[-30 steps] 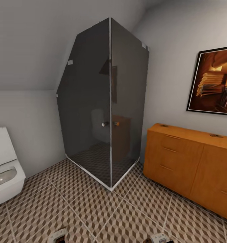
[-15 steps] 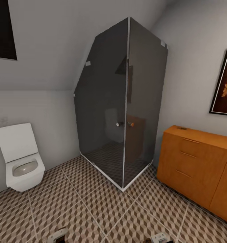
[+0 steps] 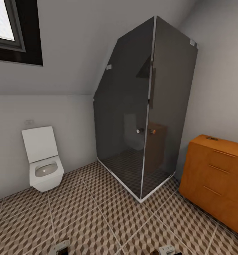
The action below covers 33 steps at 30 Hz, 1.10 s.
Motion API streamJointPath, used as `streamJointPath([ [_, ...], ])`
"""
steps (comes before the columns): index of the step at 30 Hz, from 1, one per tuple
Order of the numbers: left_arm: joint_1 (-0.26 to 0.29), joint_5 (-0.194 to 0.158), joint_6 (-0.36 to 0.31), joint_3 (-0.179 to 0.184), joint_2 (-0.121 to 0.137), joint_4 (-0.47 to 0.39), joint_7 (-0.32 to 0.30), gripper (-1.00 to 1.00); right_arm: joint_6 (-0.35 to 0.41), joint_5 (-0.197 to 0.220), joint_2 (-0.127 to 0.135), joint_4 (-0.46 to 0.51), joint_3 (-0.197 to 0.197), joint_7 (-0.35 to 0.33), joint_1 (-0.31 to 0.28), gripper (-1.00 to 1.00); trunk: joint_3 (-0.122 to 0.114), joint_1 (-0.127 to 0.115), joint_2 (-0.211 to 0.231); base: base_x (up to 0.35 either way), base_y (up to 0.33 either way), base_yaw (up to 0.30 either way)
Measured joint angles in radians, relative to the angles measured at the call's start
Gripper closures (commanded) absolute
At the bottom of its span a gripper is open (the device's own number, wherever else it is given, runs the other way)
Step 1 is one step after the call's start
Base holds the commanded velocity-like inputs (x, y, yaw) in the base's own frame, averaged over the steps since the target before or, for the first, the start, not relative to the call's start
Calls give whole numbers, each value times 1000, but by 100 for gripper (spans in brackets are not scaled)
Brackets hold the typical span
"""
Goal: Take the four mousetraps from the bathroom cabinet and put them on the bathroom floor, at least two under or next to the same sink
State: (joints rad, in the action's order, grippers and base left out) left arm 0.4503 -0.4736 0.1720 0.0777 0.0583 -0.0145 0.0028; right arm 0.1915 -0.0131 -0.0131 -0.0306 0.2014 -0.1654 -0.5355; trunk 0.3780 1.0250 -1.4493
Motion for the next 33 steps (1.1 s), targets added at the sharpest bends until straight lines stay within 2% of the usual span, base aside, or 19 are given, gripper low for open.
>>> streamJointPath([
  [10,0,0,0,0,0,0,0,100,8,0,-2,0,0,-4,0,100,0,0,0,0,0,81],
  [33,0,0,1,0,0,0,-1,100,3,1,-1,0,-2,-2,0,100,4,0,0,0,0,258],
])
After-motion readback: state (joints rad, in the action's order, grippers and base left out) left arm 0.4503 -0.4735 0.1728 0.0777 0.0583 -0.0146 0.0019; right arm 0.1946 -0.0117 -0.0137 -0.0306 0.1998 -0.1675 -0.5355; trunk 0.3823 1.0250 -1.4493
